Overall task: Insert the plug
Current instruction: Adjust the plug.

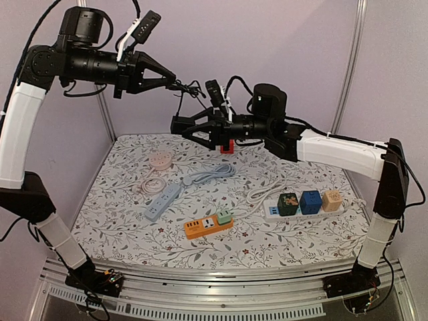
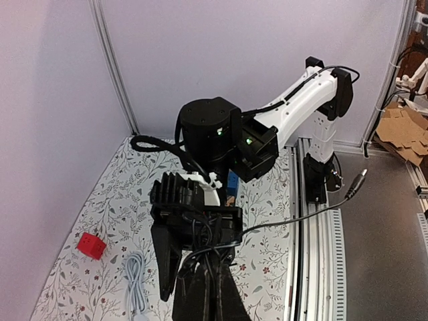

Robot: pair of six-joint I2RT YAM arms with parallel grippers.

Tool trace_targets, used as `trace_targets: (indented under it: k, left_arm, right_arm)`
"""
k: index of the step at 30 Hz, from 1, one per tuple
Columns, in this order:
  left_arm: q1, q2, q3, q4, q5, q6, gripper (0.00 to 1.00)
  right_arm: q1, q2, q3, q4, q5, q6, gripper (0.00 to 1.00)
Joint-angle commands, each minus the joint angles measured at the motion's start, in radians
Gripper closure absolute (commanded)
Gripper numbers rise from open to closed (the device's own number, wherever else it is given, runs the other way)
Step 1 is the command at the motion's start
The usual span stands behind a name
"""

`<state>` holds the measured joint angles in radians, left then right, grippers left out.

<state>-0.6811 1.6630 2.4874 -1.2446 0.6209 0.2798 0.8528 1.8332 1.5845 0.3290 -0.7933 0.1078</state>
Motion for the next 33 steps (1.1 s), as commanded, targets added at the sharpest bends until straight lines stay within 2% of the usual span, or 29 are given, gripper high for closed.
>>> trace_targets:
  k: [1, 5, 8, 10, 11, 12, 14, 15, 16, 19, 22, 24, 27, 30, 31, 33]
  left_arm:
    - [-0.015, 0.017, 0.005, -0.013, 0.008, 0.01, 1.0]
    - [-0.015, 0.016, -0.001, -0.015, 0.003, 0.011, 1.0]
    - [-0.015, 0.015, -0.005, -0.016, -0.008, 0.015, 1.0]
    - [-0.015, 0.012, -0.007, -0.019, -0.023, 0.024, 1.0]
    - [-0.015, 0.01, -0.01, -0.026, -0.035, 0.035, 1.0]
    - [-0.015, 0.004, -0.015, -0.035, -0.053, 0.05, 0.91]
    - [-0.014, -0.024, -0.044, -0.052, -0.122, 0.093, 0.34]
    - [-0.014, -0.045, -0.069, -0.055, -0.178, 0.126, 0.14]
    - [-0.014, -0.068, -0.105, -0.056, -0.234, 0.168, 0.03]
    - [-0.014, -0.152, -0.244, -0.055, -0.428, 0.317, 0.01]
    - [-0.014, -0.248, -0.383, -0.061, -0.602, 0.442, 0.01]
    - [-0.014, -0.346, -0.513, -0.04, -0.658, 0.562, 0.01]
    - [-0.024, -0.555, -0.764, 0.068, -0.641, 0.84, 0.01]
    - [-0.053, -0.815, -1.12, 0.342, -0.569, 1.244, 0.0]
    - [-0.06, -0.918, -1.261, 0.501, -0.544, 1.465, 0.01]
    - [-0.061, -1.016, -1.518, 0.817, -0.433, 1.735, 0.0]
  right_arm:
    - [0.001, -0.001, -0.006, -0.002, -0.048, 0.009, 0.63]
    - [0.001, -0.017, -0.006, 0.0, -0.075, 0.016, 0.73]
    - [0.002, -0.029, -0.014, 0.001, -0.086, 0.015, 0.94]
    - [0.002, -0.036, -0.019, -0.003, -0.097, 0.018, 1.0]
    - [0.0, -0.038, -0.022, -0.007, -0.11, 0.028, 1.0]
    - [-0.001, -0.043, -0.023, -0.018, -0.126, 0.037, 1.0]
    - [-0.006, -0.054, -0.016, -0.086, -0.155, 0.063, 1.0]
    - [-0.009, -0.064, -0.006, -0.158, -0.158, 0.073, 1.0]
    - [-0.013, -0.069, 0.008, -0.238, -0.152, 0.075, 1.0]
    - [-0.026, -0.082, 0.047, -0.466, -0.128, 0.091, 1.0]
    - [-0.043, -0.074, 0.054, -0.524, -0.127, 0.21, 1.0]
    - [-0.045, -0.063, 0.057, -0.543, -0.121, 0.293, 1.0]
    - [-0.041, -0.045, 0.064, -0.557, -0.105, 0.412, 1.0]
    - [-0.028, -0.026, 0.072, -0.557, -0.116, 0.513, 1.0]
    - [-0.019, -0.021, 0.075, -0.557, -0.125, 0.536, 1.0]
    - [0.007, -0.009, 0.094, -0.558, -0.153, 0.558, 1.0]
